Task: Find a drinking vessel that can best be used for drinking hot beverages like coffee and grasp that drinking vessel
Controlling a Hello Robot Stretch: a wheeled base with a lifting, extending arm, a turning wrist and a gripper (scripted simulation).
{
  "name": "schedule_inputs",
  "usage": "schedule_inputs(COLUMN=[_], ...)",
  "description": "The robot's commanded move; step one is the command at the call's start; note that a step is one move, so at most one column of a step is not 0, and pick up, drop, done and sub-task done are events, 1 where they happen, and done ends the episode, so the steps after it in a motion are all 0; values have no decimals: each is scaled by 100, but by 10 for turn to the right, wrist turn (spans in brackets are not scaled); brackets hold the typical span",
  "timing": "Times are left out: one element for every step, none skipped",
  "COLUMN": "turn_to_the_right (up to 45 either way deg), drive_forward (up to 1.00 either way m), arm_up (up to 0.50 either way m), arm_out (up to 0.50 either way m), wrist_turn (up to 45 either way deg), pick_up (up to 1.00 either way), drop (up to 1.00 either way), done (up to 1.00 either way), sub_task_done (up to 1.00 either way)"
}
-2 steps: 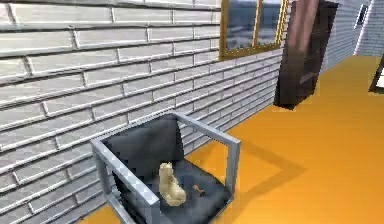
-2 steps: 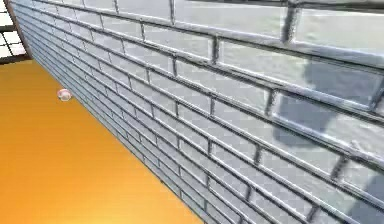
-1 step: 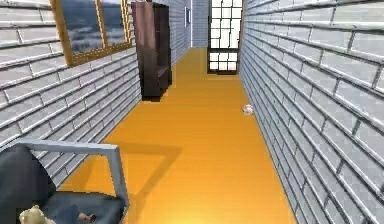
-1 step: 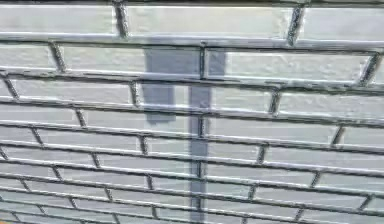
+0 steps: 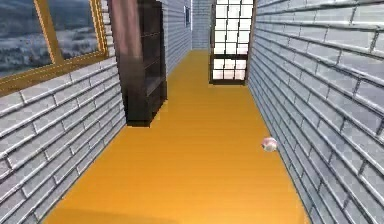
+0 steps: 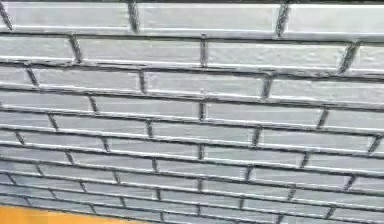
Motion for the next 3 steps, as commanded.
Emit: schedule_inputs(turn_to_the_right=[0,0,0], drive_forward=[100,100,100], arm_up=[0,0,0], arm_out=[0,0,0], wrist_turn=[0,0,0], pick_up=[0,0,0], drop=[0,0,0], done=[0,0,0], sub_task_done=[0,0,0])
